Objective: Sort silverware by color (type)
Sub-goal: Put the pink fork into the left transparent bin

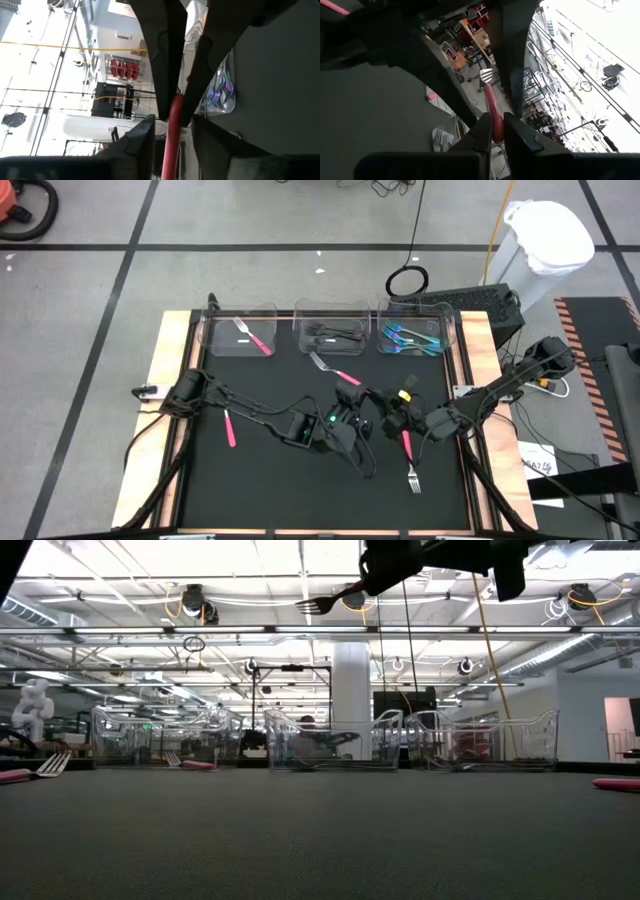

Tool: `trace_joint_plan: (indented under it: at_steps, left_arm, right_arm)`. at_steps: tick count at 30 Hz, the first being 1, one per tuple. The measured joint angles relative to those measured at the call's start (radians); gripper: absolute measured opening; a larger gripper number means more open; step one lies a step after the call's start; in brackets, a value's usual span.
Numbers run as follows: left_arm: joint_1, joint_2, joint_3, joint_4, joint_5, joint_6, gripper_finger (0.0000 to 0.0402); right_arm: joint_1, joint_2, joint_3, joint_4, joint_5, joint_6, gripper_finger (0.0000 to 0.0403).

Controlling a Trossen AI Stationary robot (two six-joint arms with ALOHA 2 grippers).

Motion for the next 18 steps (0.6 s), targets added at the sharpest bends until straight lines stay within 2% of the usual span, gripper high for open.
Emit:
trace_joint_plan:
  at_steps: [9,18]
  left_arm:
    - [0.0,0.0,0.0,-0.02,-0.006,0.002,0.0045]
    - [-0.001,0.0,0.0,-0.034,-0.006,-0.003,0.0033]
  right_arm:
    - [0.0,-0.001,0.0,-0.012,-0.001,-0.021,0.0027]
    - [0.001,-0.001,0.0,-0.036,-0.002,-0.08,0.0038]
